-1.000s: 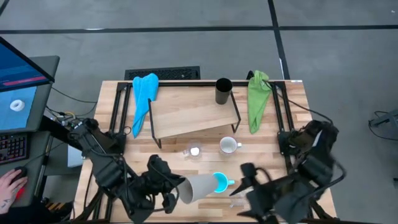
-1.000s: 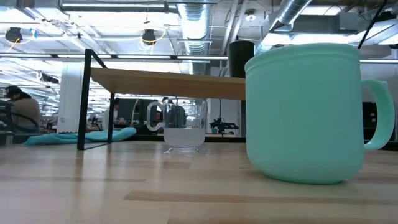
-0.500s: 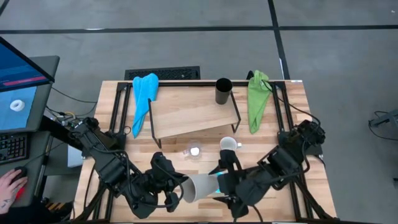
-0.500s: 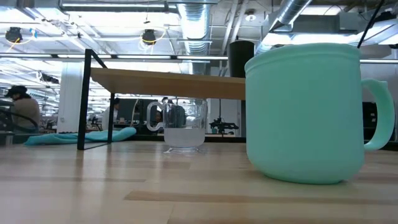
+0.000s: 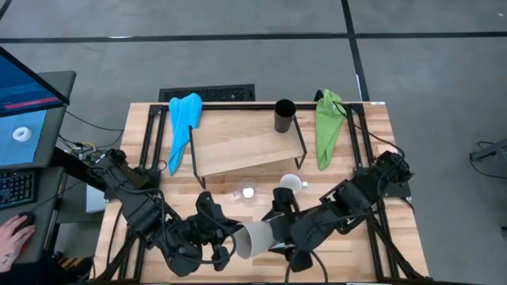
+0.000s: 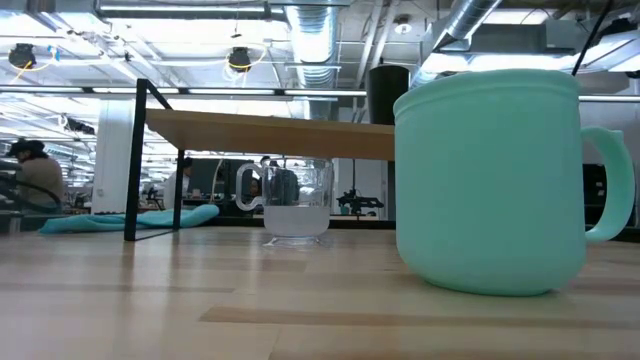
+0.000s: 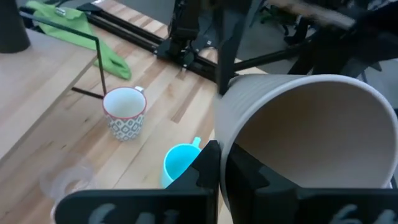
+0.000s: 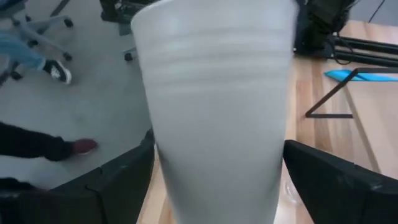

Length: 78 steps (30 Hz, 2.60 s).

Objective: Stack small to large cups/mugs on shelf
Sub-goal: Put the gray cup on the shelf

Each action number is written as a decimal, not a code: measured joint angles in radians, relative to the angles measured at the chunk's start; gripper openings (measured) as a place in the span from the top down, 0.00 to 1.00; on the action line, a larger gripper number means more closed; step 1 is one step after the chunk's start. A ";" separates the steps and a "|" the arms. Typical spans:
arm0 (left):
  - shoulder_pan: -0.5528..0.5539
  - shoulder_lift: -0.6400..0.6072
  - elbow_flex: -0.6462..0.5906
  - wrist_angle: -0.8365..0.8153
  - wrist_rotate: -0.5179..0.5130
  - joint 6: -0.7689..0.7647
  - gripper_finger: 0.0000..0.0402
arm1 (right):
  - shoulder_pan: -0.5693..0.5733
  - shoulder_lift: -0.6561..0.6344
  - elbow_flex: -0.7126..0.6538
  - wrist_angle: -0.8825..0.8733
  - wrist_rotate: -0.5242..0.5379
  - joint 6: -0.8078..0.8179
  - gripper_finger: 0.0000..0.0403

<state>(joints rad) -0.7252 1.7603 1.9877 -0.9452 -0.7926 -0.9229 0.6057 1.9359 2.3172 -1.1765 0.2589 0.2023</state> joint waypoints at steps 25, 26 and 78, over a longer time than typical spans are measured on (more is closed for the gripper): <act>0.027 -0.001 0.000 0.089 -0.027 0.123 1.00 | -0.030 0.032 -0.002 0.047 -0.068 0.045 0.12; 0.028 -0.001 0.000 0.089 -0.026 0.123 1.00 | -0.030 0.032 -0.002 0.046 -0.068 0.045 0.14; -0.036 -0.204 0.001 0.069 -0.094 0.222 0.82 | 0.161 -0.066 -0.001 0.308 0.831 -1.092 0.18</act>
<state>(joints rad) -0.7608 1.5558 1.9888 -0.8758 -0.8867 -0.7004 0.7666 1.8694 2.3161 -0.8683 1.0900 -0.8898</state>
